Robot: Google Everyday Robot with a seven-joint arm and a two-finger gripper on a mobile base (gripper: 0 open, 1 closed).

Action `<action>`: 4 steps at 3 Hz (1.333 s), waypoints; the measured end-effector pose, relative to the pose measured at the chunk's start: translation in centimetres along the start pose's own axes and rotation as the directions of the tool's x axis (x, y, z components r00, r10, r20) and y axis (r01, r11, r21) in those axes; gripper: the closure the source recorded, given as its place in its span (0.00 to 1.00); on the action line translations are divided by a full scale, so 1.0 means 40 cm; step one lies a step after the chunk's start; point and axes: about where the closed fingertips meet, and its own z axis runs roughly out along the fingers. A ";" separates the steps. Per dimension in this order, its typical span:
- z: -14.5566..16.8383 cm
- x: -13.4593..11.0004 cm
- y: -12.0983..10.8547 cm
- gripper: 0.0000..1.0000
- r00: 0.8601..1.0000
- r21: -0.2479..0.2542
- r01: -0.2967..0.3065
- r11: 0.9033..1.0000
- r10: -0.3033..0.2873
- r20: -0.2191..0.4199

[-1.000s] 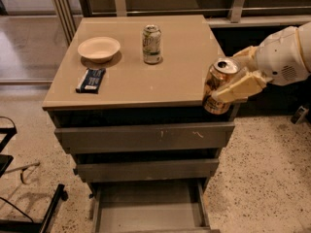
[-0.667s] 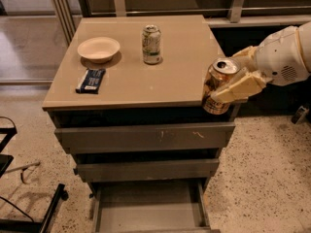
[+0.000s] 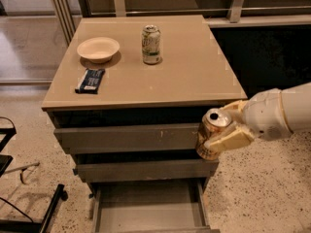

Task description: Place orange can into bottom drawer

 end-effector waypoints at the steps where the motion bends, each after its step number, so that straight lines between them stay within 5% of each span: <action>1: 0.147 0.202 0.132 1.00 0.997 -0.047 -0.077 0.996 0.076 -0.008; 3: 0.150 0.198 0.150 1.00 0.997 -0.066 -0.079 0.995 0.078 -0.020; 4: 0.203 0.249 0.154 1.00 0.999 -0.058 -0.041 0.997 0.040 -0.022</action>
Offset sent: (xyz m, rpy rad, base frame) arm -0.0246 0.0025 -0.0663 0.0237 0.0455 -0.0101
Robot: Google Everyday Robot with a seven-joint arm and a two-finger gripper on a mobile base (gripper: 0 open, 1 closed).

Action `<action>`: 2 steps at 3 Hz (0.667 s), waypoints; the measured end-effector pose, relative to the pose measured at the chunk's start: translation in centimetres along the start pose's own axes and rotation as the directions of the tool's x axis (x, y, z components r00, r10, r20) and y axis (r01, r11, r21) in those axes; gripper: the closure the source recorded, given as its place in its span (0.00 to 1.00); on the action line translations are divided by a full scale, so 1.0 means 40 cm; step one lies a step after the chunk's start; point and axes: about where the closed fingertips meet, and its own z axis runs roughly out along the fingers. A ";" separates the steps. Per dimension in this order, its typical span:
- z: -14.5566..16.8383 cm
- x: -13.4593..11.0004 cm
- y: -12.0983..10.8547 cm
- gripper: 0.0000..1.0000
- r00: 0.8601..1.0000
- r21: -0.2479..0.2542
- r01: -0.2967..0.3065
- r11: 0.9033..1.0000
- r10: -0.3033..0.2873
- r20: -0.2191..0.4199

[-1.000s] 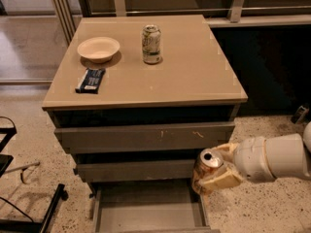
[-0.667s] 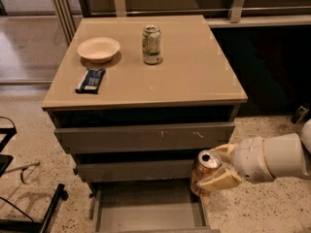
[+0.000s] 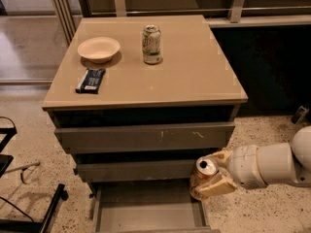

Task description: Place orange can into bottom drawer

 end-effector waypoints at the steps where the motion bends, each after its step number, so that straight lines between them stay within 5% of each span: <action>1: 0.124 0.064 -0.001 1.00 0.997 0.012 0.058 0.998 -0.058 0.044; 2: 0.277 0.117 -0.015 1.00 0.988 0.027 0.105 0.994 -0.108 0.108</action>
Offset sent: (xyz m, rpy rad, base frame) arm 0.0506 0.0735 -0.1784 0.1300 -0.1996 0.0842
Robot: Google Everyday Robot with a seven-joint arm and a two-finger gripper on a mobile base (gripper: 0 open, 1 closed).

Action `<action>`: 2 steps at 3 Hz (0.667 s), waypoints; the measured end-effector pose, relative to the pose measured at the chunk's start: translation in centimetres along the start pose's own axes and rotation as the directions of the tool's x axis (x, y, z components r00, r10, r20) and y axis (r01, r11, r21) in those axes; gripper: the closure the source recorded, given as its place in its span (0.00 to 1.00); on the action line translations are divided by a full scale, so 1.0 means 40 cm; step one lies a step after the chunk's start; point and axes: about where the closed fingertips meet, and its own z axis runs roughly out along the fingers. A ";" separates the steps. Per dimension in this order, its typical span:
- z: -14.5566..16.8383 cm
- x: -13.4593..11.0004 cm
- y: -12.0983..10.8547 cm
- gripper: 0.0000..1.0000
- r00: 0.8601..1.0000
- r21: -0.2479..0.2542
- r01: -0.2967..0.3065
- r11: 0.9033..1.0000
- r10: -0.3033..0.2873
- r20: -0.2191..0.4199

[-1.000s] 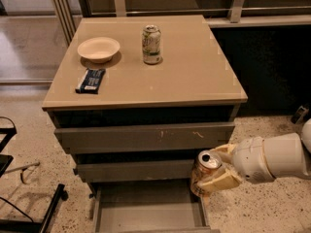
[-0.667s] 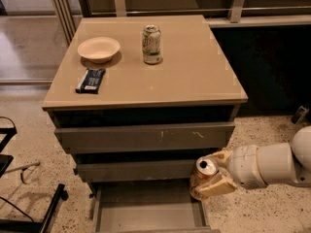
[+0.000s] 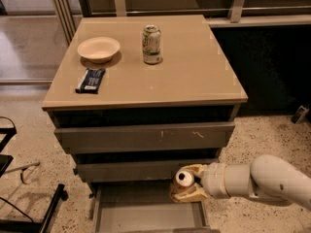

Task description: Place orange can into bottom drawer

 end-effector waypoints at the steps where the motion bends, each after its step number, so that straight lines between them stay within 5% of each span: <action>1: 0.172 0.101 0.008 1.00 1.000 -0.028 0.001 1.000 -0.001 0.009; 2: 0.172 0.101 0.008 1.00 1.000 -0.028 0.001 1.000 -0.001 0.009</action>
Offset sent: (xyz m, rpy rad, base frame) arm 0.0116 0.0121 -0.0486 0.0061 -0.0040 0.0030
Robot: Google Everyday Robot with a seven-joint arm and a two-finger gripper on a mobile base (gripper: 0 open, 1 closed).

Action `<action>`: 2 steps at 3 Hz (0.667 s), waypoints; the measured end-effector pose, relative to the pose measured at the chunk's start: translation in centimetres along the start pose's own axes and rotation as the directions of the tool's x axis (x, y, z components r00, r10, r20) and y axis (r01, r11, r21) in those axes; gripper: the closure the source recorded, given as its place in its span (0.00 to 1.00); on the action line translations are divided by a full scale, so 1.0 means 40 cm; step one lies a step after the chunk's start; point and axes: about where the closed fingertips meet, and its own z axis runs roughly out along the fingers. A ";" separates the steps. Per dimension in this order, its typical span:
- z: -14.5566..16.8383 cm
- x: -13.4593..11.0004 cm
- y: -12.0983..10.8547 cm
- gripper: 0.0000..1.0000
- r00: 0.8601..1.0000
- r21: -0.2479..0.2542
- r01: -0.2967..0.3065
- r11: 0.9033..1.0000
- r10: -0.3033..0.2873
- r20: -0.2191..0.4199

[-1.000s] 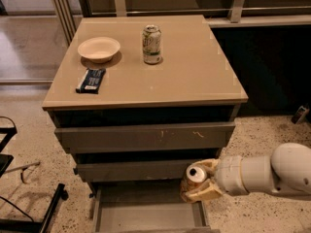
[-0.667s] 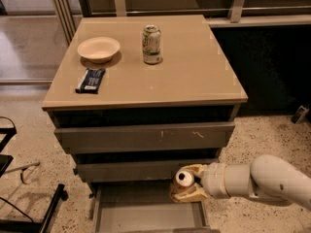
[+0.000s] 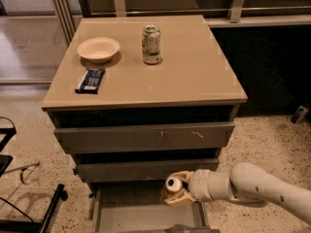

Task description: Place orange can into bottom drawer

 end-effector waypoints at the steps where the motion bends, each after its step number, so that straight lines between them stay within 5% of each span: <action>1: 0.102 0.105 -0.001 1.00 0.998 0.036 0.057 0.998 -0.057 -0.002; 2: 0.207 0.201 -0.005 1.00 0.997 0.052 0.073 0.996 -0.074 0.021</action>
Offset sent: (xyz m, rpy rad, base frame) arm 0.0351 0.0226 -0.1791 0.0192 -0.1260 -0.0020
